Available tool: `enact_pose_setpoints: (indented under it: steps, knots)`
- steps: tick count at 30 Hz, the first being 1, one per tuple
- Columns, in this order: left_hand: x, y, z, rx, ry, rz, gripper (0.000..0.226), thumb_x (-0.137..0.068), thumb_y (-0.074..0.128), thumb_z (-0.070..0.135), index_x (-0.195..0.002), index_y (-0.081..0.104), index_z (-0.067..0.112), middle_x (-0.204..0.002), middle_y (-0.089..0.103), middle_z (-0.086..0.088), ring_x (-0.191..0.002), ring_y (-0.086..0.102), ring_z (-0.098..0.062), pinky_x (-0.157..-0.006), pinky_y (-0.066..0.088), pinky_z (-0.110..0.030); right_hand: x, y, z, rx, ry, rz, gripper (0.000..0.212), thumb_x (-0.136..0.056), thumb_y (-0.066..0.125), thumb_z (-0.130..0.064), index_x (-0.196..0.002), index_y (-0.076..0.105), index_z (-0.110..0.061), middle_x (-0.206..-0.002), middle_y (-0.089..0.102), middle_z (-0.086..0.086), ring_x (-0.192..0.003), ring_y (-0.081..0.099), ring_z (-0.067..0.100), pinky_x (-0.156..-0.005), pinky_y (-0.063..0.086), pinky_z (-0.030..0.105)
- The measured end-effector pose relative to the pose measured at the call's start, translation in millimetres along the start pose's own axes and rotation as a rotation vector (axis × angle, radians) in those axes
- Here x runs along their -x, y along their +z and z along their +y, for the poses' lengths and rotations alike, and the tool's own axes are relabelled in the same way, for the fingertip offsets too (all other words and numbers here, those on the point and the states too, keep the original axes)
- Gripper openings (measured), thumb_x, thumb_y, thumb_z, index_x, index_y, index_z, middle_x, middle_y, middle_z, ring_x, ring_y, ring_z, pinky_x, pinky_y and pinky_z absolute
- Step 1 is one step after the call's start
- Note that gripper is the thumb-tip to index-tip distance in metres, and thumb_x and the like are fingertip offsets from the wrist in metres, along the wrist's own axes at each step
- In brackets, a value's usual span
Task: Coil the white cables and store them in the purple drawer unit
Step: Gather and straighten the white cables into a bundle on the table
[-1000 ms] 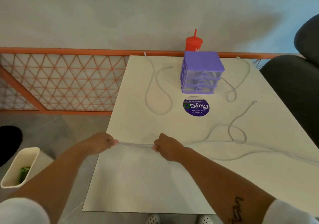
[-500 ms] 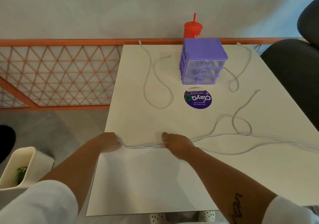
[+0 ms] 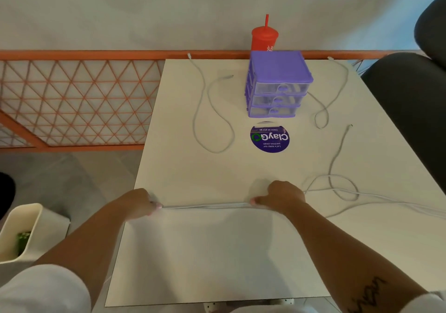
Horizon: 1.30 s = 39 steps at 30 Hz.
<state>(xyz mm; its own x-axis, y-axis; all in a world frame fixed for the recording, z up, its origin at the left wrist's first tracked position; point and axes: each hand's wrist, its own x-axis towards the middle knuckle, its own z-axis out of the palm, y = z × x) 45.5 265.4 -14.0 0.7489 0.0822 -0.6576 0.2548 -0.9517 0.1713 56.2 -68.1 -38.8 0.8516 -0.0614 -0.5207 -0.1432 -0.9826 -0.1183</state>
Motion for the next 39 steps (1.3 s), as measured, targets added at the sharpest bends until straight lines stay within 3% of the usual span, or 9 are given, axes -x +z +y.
enact_pose_setpoints:
  steps: [5,8,12,19,22,26,32,35,39]
  knots:
    - [2.9,5.8,3.3,-0.012,-0.034,0.020,0.028,-0.095,0.049,0.030,-0.075,0.061,0.014,-0.064,0.055,0.001,-0.061,0.054,-0.012,-0.045,0.027,-0.016,-3.4,-4.6,4.9,0.028,-0.120,-0.037,0.056,-0.074,0.053,-0.069,-0.091,0.058,-0.016,-0.093,0.056,-0.001,-0.098,0.056,0.021,-0.071,0.041,0.028]
    - [-1.0,11.6,-0.7,0.025,-0.097,0.051,0.035,-0.093,0.051,0.032,-0.062,0.054,0.016,-0.057,0.047,0.003,-0.053,0.045,-0.011,-0.045,0.029,-0.020,-5.5,-17.8,18.2,0.002,-0.192,-0.109,0.043,-0.089,0.047,-0.052,-0.075,0.056,-0.013,-0.101,0.059,0.009,-0.102,0.054,0.026,-0.076,0.037,0.028]
    - [-1.2,14.4,0.5,0.014,-0.128,0.072,0.028,-0.092,0.052,0.033,-0.069,0.054,0.017,-0.073,0.058,-0.005,-0.069,0.052,-0.021,-0.053,0.034,-0.023,-4.7,-64.4,39.6,-0.253,-0.180,-0.117,0.043,-0.091,0.051,-0.041,-0.054,0.052,-0.018,-0.061,0.049,0.002,-0.063,0.048,0.015,-0.058,0.034,0.022]
    - [-2.0,22.1,-2.5,-0.054,-0.166,0.124,0.034,-0.091,0.048,0.039,-0.099,0.065,0.011,-0.099,0.064,-0.008,-0.089,0.057,-0.022,-0.072,0.041,-0.025,-7.5,-58.5,53.0,0.074,-0.207,-0.142,0.037,-0.084,0.057,-0.048,-0.062,0.058,-0.019,-0.071,0.057,-0.005,-0.078,0.056,0.016,-0.074,0.040,0.028]
    - [-1.0,25.4,0.8,-0.072,-0.173,0.151,0.034,-0.093,0.044,0.036,-0.102,0.066,0.010,-0.107,0.063,-0.010,-0.100,0.058,-0.024,-0.079,0.041,-0.026,-6.3,-18.8,65.4,0.041,-0.061,-0.086,0.057,-0.075,0.058,-0.064,-0.101,0.060,-0.013,-0.101,0.063,0.001,-0.100,0.059,0.023,-0.074,0.042,0.030]
    - [0.9,26.0,0.8,-0.070,-0.187,0.145,0.037,-0.095,0.043,0.037,-0.101,0.065,0.007,-0.110,0.061,-0.010,-0.103,0.057,-0.024,-0.079,0.041,-0.026,0.2,-4.5,74.6,-0.060,-0.006,-0.010,0.064,-0.071,0.055,-0.071,-0.100,0.060,-0.015,-0.093,0.061,0.001,-0.093,0.059,0.022,-0.068,0.042,0.029]
    - [1.5,28.4,0.7,-0.029,-0.164,0.172,0.037,-0.095,0.046,0.032,-0.066,0.053,0.011,-0.071,0.053,-0.003,-0.070,0.051,-0.018,-0.054,0.032,-0.024,-6.8,-21.1,91.7,0.011,-0.111,-0.072,0.043,-0.089,0.047,-0.050,-0.100,0.063,-0.012,-0.110,0.062,0.008,-0.106,0.056,0.027,-0.076,0.039,0.028]
    - [1.3,26.9,-1.4,0.058,-0.159,0.151,0.037,-0.094,0.050,0.030,-0.063,0.050,0.011,-0.058,0.045,-0.001,-0.054,0.044,-0.015,-0.048,0.029,-0.023,-9.2,-50.7,112.6,-0.031,-0.141,-0.070,0.035,-0.091,0.048,-0.039,-0.064,0.058,-0.020,-0.090,0.060,0.005,-0.096,0.057,0.025,-0.077,0.039,0.027]
    - [2.7,21.8,-12.5,0.316,-0.159,0.042,0.032,-0.093,0.054,0.025,-0.067,0.050,0.006,-0.046,0.030,0.000,-0.038,0.025,-0.014,-0.043,0.020,-0.020,-7.3,-78.8,124.8,-0.046,-0.124,-0.034,0.035,-0.088,0.056,-0.034,-0.055,0.055,-0.023,-0.064,0.055,-0.007,-0.077,0.054,0.017,-0.072,0.040,0.028]
